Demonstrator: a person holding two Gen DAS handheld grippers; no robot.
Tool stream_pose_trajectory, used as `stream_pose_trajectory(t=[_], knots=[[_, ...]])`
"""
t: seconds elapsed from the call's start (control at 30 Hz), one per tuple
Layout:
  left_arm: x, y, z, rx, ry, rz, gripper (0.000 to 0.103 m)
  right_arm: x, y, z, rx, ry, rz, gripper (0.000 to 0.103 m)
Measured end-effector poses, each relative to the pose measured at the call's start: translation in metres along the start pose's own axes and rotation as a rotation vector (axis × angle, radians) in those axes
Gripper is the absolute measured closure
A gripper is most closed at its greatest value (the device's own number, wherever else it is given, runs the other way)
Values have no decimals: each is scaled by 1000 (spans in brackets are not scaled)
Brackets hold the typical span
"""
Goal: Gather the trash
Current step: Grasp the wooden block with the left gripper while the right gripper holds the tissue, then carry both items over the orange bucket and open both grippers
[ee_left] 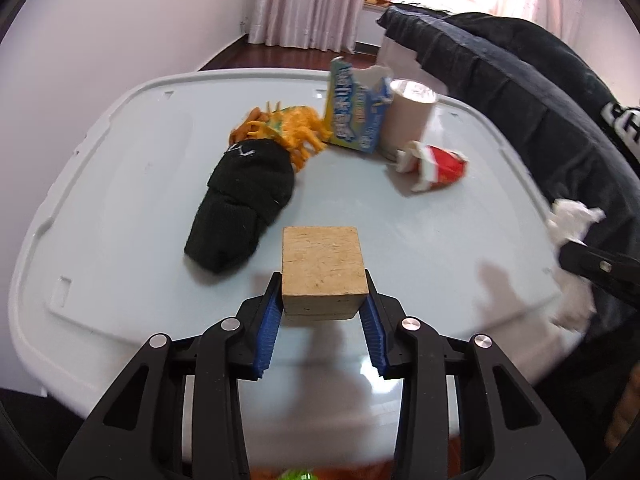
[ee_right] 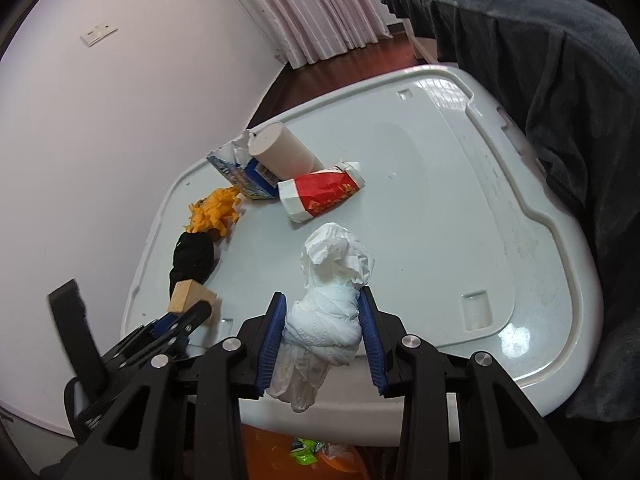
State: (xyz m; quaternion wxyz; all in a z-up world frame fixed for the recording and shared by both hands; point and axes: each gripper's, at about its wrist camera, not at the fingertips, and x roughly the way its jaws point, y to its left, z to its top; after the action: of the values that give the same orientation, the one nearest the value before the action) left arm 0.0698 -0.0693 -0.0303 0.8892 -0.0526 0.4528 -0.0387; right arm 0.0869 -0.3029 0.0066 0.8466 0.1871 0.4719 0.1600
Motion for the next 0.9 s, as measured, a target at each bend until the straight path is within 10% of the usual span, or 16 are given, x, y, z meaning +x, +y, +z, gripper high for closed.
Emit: stream_pose_trajectory(t=[0.9], knots=[[-112, 6, -103, 166, 159, -54, 67, -61, 89, -138, -285, 166, 44, 66]])
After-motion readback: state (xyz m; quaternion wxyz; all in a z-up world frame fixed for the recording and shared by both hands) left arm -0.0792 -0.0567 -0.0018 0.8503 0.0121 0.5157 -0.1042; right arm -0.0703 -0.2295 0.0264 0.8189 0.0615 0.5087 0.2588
